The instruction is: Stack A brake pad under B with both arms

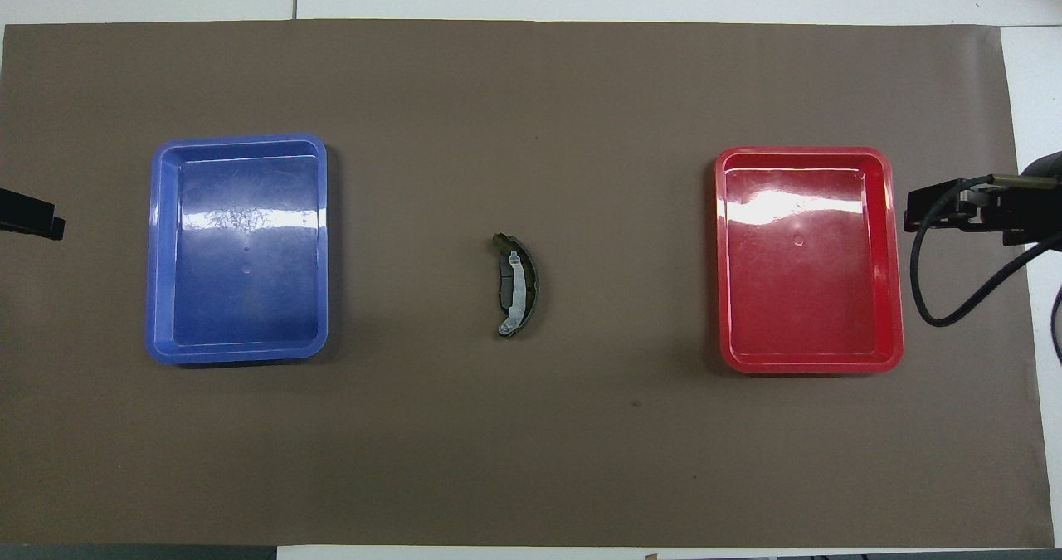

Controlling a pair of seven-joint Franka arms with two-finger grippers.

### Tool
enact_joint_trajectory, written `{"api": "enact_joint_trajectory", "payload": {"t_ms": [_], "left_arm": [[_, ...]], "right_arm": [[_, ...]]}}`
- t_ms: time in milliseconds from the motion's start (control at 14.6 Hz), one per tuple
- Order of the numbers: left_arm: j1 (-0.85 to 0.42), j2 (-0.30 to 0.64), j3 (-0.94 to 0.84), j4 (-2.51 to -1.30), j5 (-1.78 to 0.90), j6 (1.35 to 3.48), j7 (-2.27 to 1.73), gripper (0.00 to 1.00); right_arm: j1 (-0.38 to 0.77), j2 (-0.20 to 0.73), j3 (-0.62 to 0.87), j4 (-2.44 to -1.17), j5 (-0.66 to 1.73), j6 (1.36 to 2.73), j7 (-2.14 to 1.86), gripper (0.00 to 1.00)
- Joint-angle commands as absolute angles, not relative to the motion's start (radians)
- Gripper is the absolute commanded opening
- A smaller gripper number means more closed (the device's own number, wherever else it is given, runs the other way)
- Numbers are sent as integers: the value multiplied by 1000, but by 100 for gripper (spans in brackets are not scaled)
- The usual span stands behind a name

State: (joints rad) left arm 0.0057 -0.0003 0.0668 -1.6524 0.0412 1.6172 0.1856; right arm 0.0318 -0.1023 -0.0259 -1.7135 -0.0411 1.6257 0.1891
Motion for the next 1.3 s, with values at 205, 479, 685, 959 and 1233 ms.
{"api": "enact_joint_trajectory", "payload": {"t_ms": [205, 479, 685, 959, 1233], "left_arm": [[12, -21, 61, -1667, 51, 1615, 189, 99], [12, -21, 61, -1667, 51, 1615, 189, 99], [12, -21, 61, -1667, 51, 1615, 189, 99], [14, -21, 61, -1667, 51, 1615, 189, 99], [14, -21, 61, -1667, 51, 1615, 189, 99]], "right_arm": [[12, -41, -17, -1617, -37, 1556, 153, 100], [12, -46, -17, -1623, -37, 1549, 153, 100], [20, -48, -18, -1626, -37, 1551, 153, 100], [72, -51, -75, -1626, -37, 1528, 153, 100], [78, -52, -75, -1626, -37, 1529, 155, 100]]}}
